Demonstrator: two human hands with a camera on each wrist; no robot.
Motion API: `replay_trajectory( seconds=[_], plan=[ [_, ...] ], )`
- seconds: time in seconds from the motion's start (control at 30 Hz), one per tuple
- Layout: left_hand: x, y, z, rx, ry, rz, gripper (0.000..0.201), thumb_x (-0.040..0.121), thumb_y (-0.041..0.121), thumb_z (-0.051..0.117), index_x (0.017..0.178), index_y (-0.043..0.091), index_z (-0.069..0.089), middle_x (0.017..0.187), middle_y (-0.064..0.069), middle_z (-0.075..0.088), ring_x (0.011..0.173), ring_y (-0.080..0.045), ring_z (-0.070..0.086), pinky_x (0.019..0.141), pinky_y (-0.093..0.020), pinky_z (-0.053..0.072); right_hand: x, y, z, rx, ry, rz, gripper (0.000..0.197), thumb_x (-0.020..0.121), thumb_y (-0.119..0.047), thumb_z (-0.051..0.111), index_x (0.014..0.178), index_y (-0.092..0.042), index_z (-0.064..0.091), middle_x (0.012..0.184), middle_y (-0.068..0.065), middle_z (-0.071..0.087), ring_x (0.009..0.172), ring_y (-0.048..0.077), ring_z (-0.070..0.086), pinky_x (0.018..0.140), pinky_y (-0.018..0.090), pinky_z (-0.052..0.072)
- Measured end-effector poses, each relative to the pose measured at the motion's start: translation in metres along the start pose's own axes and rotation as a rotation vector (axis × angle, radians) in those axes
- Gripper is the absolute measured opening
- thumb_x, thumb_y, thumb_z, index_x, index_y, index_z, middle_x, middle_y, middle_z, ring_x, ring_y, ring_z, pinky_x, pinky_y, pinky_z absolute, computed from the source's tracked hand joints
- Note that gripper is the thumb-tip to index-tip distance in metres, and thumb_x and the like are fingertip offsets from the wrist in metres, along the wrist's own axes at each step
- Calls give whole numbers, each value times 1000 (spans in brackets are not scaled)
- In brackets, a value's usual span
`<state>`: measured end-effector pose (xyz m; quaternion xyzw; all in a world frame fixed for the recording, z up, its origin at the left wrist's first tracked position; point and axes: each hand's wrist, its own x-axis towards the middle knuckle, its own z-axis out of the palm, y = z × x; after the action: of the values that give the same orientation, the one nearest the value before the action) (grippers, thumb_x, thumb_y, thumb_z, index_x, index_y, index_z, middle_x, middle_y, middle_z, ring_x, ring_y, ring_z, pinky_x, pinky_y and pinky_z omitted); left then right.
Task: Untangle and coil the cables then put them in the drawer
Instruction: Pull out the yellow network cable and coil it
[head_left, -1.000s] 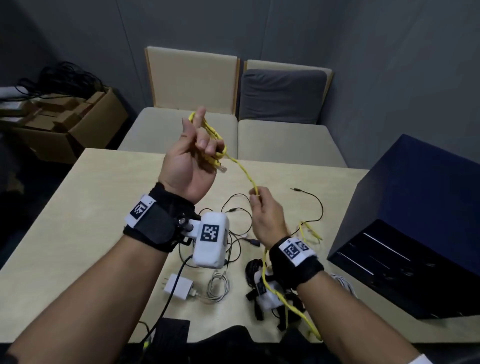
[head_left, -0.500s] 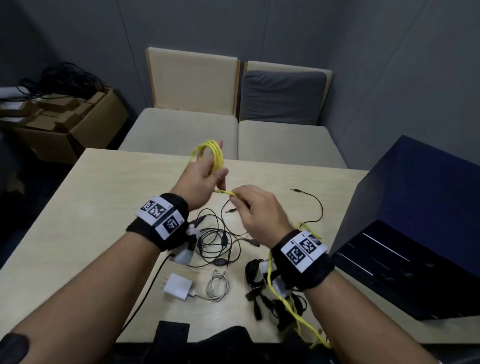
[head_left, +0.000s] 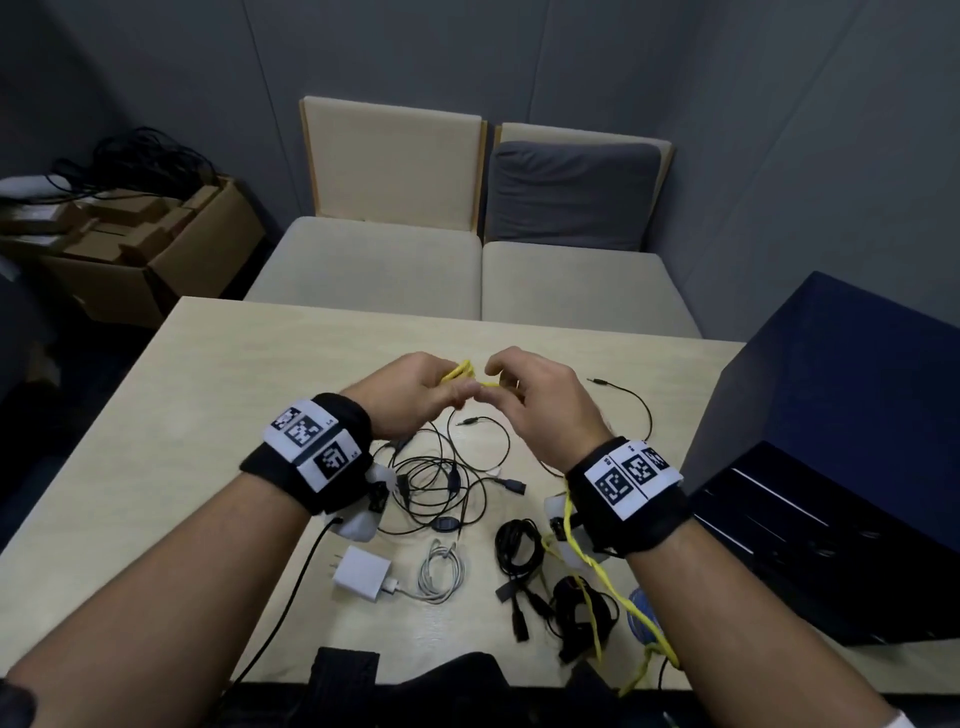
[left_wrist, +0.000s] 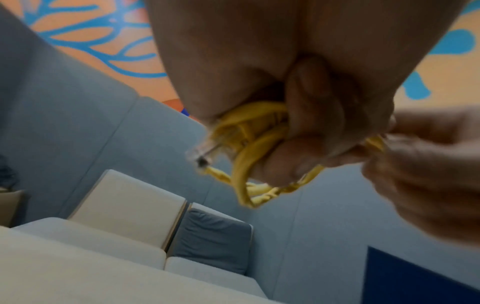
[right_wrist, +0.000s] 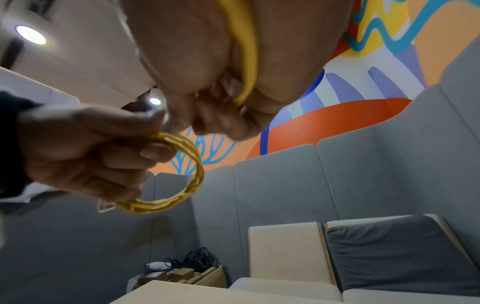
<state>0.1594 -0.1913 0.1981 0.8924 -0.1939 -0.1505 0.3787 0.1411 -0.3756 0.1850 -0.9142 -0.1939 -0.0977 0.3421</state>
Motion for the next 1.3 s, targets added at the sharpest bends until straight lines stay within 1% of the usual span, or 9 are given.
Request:
replay_trajectory(
  seconds=[0.1,0.2,0.4,0.5,0.6,0.83,0.97,1.2,1.3],
  plan=[
    [7,-11,-18,43,143,-50,34,95,34,54,80,4,58,60,-7,49,52,-12,42,55,-25,38,-3,0,-7,16,-258,110,39,87,-23,68,122,-23,53,87,-7,55,66,-1,47,67,17,36],
    [13,-21,-31,150,380,-110,37,95,39,52,85,4,55,71,-14,56,69,-28,49,67,-40,41,-5,-3,-10,82,-370,197,51,85,-29,67,130,-27,42,87,-7,54,62,3,50,66,25,42],
    [20,-37,-36,327,605,-220,38,96,45,44,87,9,51,76,-12,56,82,-39,55,65,-37,37,-5,-14,-20,272,-498,297,68,79,-37,75,132,-24,35,88,11,64,49,2,50,58,27,44],
    [21,-44,-38,328,620,-290,45,97,44,43,102,1,57,91,-22,62,92,-41,55,70,-38,36,-5,-16,-25,162,-559,298,53,86,-34,68,126,-22,36,85,3,66,48,8,58,58,29,50],
    [18,-41,-35,234,614,-286,37,98,40,44,81,7,48,70,-11,51,79,-36,50,66,-34,31,-3,-15,-28,-17,-544,283,30,90,-36,61,107,-16,46,69,-1,62,46,14,61,55,30,50],
    [7,-34,-8,-224,181,-217,44,98,42,41,80,7,61,56,-2,44,46,-18,40,48,-25,37,17,-1,-21,169,165,273,16,97,-28,51,96,-15,42,69,-4,53,61,13,49,60,31,37],
    [-5,-8,14,-771,-76,-114,43,98,41,37,69,12,45,43,7,30,37,-9,26,39,-19,31,25,0,-18,233,388,240,13,99,-24,48,95,-16,39,68,-7,49,58,11,47,59,33,39],
    [-11,5,5,-1599,-347,199,29,88,41,61,78,14,60,47,9,22,36,-9,20,50,-21,43,15,11,-5,167,432,263,16,101,-31,42,94,-16,38,62,-7,46,56,16,45,55,36,36],
    [-4,13,-5,-1874,-200,299,22,96,28,46,92,8,55,53,7,33,42,-8,37,61,-22,48,5,15,9,112,282,279,19,100,-33,45,96,-15,41,60,-7,44,59,26,46,55,32,29]
  ],
)
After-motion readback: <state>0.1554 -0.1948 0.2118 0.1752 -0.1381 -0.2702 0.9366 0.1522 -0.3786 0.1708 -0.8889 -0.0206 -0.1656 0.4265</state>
